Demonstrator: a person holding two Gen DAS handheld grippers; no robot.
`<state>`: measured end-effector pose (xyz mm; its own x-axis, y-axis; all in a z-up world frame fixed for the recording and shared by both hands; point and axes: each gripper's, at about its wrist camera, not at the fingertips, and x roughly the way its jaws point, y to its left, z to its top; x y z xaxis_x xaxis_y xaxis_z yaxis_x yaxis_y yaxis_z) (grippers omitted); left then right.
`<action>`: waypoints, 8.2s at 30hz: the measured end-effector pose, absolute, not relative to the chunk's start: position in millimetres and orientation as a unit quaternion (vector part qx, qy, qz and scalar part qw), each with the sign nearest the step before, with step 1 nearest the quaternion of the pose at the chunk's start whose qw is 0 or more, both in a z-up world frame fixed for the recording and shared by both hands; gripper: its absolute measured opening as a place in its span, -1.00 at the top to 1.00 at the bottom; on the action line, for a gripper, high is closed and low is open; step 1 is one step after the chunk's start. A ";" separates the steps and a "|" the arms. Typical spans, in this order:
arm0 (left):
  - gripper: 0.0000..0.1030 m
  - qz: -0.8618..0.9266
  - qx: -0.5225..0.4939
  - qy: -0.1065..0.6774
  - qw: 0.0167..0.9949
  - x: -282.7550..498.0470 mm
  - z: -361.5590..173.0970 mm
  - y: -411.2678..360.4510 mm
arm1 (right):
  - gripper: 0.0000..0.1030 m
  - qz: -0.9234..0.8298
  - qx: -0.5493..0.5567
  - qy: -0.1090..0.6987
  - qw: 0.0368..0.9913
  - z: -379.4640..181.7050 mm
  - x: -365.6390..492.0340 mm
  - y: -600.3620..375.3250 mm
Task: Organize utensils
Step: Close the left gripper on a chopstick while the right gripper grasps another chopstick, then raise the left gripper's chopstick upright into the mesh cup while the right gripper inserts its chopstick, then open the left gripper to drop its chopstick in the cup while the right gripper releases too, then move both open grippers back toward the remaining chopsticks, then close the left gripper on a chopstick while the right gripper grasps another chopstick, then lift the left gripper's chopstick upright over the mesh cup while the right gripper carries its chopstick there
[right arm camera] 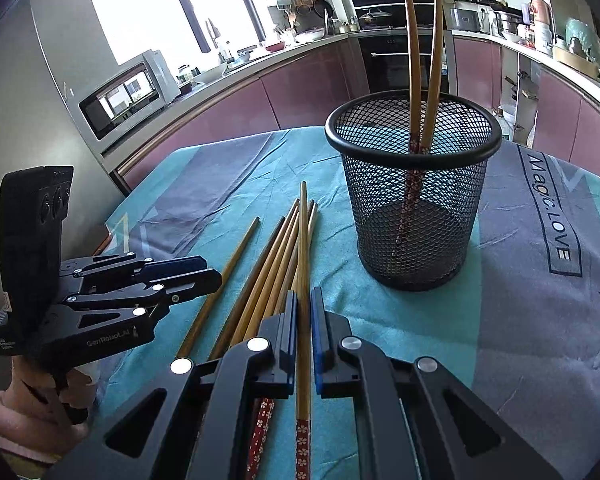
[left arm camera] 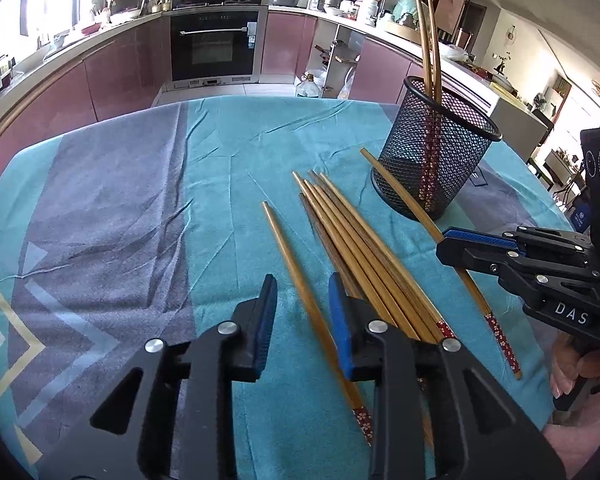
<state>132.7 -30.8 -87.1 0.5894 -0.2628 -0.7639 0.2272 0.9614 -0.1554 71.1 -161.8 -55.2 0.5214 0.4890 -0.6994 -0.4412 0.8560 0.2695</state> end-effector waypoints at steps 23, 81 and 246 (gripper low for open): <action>0.86 -0.137 -0.021 0.423 0.896 129.6 -76.6 -31.8 | 0.89 0.292 0.032 0.376 0.879 -30.4 59.4 -172.7; 0.86 -0.270 -0.018 0.309 0.912 193.3 87.5 -109.0 | 0.89 0.251 0.001 0.283 0.926 64.5 123.2 -228.8; 0.84 -0.171 -0.044 0.387 0.905 113.1 -41.9 -35.9 | 0.90 0.283 0.038 0.358 0.889 -25.6 59.1 -173.8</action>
